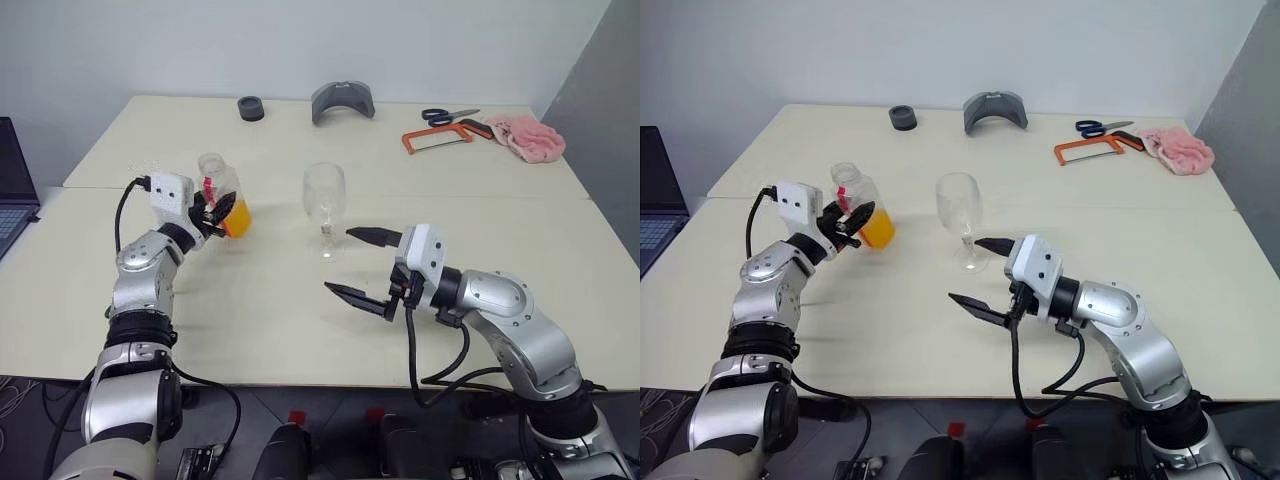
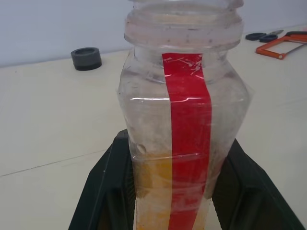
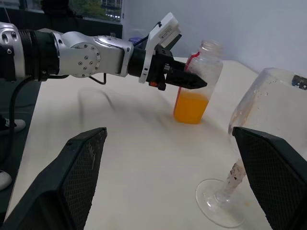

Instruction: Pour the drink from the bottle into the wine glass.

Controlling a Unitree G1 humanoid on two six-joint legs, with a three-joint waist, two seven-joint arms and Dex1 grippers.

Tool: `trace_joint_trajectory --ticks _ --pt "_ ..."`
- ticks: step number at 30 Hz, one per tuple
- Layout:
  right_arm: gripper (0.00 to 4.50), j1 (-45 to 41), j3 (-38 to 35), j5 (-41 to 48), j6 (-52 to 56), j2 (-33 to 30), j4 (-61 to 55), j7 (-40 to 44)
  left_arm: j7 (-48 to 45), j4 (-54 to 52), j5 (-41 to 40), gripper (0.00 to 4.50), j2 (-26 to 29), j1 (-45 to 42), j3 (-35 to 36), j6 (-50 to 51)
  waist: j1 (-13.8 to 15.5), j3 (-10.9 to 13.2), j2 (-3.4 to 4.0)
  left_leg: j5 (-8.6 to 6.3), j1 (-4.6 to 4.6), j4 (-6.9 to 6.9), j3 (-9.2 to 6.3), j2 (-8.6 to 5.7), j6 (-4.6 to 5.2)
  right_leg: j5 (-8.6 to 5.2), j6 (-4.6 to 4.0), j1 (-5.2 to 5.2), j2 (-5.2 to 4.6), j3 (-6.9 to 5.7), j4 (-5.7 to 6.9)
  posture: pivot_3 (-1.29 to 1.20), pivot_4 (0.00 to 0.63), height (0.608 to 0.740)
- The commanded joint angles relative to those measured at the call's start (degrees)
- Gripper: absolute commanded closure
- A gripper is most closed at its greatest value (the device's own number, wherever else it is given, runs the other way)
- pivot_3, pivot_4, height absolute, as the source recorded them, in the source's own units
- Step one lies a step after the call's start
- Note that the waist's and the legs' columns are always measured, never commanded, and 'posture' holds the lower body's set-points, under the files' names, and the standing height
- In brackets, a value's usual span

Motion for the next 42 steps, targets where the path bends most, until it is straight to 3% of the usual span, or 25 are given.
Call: trace_joint_trajectory --ticks 1,10,19,29,42 --pt "0.00 -1.0 -2.5 1.4 -0.3 1.0 -2.2 -2.2 -0.1 -7.6 2.9 2.82 1.1 -1.8 -2.4 -3.8 0.0 0.0 0.00 0.00 -0.03 0.01 -0.02 0.01 0.00 0.00 0.00 -0.01 0.00 -0.01 0.00 0.00 0.150 0.740" --pt "0.00 -1.2 -5.3 2.3 -0.1 3.8 -0.7 -7.1 0.3 -12.0 10.4 2.83 1.5 -8.0 -9.2 -9.8 0.1 0.0 0.00 0.00 -0.04 0.01 0.02 -0.04 -0.01 0.00 0.00 -0.03 0.00 0.01 0.00 0.00 0.150 0.740" --pt "0.00 -1.4 -6.7 3.0 0.0 3.9 0.0 -8.7 3.2 -4.0 22.4 2.83 5.3 -14.2 -15.9 -27.9 0.0 0.0 0.00 0.00 -0.05 0.00 0.13 -0.09 0.01 0.00 0.00 -0.05 0.06 0.02 0.00 0.00 0.150 0.740" --pt "0.00 -1.5 -7.0 3.3 -0.3 3.7 0.3 -8.9 15.5 6.1 35.5 2.83 9.9 -19.6 -20.2 -43.1 0.0 0.0 0.00 -0.01 -0.08 0.00 0.18 -0.10 0.02 0.00 0.00 -0.07 0.06 0.00 0.00 0.00 0.150 0.740" --pt "0.00 -2.4 -7.6 5.8 1.2 0.7 1.9 -5.8 26.5 11.6 46.6 2.83 13.1 -24.5 -24.9 -49.3 0.0 0.0 -0.01 -0.01 -0.12 0.00 0.25 -0.11 0.02 0.00 0.00 -0.10 0.06 -0.03 0.01 0.00 0.150 0.740"
